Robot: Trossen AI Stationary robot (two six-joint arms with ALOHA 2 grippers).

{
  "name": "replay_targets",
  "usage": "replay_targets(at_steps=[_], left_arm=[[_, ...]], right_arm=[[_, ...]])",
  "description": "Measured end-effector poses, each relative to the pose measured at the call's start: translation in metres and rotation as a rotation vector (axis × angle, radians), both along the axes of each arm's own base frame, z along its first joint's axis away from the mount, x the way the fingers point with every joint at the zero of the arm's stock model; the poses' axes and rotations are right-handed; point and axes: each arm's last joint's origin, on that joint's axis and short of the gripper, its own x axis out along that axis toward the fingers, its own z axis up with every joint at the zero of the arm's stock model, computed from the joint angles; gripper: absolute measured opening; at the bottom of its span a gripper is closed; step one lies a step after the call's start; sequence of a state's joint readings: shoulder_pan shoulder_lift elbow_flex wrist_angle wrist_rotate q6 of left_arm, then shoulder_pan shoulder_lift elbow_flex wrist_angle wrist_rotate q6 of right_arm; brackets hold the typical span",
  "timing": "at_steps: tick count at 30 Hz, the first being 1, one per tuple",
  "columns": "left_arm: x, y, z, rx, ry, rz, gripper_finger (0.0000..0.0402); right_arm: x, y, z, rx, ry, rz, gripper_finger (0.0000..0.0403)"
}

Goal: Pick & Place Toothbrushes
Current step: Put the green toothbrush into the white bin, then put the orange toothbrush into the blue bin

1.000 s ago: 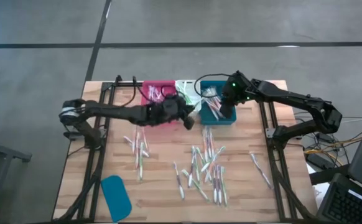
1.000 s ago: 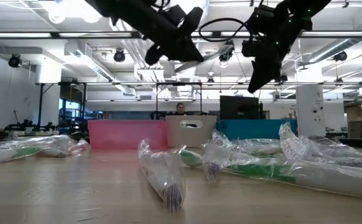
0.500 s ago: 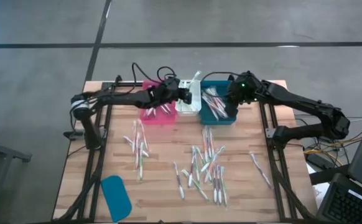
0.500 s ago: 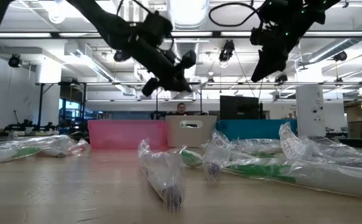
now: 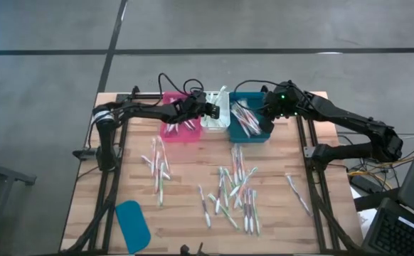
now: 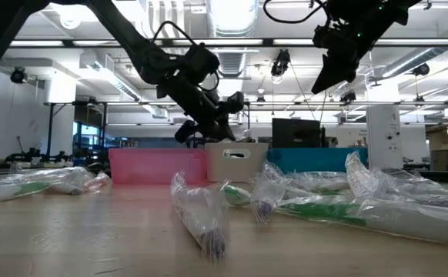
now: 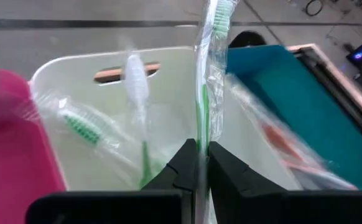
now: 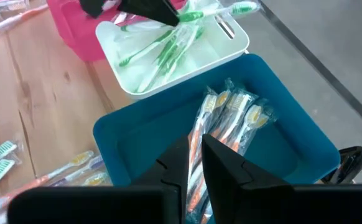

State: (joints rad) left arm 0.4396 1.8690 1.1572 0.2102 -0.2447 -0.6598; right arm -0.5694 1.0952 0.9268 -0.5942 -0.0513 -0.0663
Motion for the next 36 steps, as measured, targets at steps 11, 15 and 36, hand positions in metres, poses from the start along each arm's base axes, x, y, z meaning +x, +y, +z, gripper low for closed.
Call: replay_targets(at_steps=[11,15,36], left_arm=[[0.001,-0.001,-0.009,-0.014,0.051,-0.058,0.0080],[0.001,-0.001,-0.009,-0.014,0.049,-0.057,0.0130],[0.010,-0.042,0.018,-0.023,-0.005,-0.482,0.0188]], right_arm=[[0.001,-0.001,-0.001,0.001,0.006,0.003,0.0046],[0.001,-0.001,-0.001,0.003,0.006,0.002,0.0058],[0.001,-0.001,-0.001,0.007,0.006,-0.001,0.0110]])
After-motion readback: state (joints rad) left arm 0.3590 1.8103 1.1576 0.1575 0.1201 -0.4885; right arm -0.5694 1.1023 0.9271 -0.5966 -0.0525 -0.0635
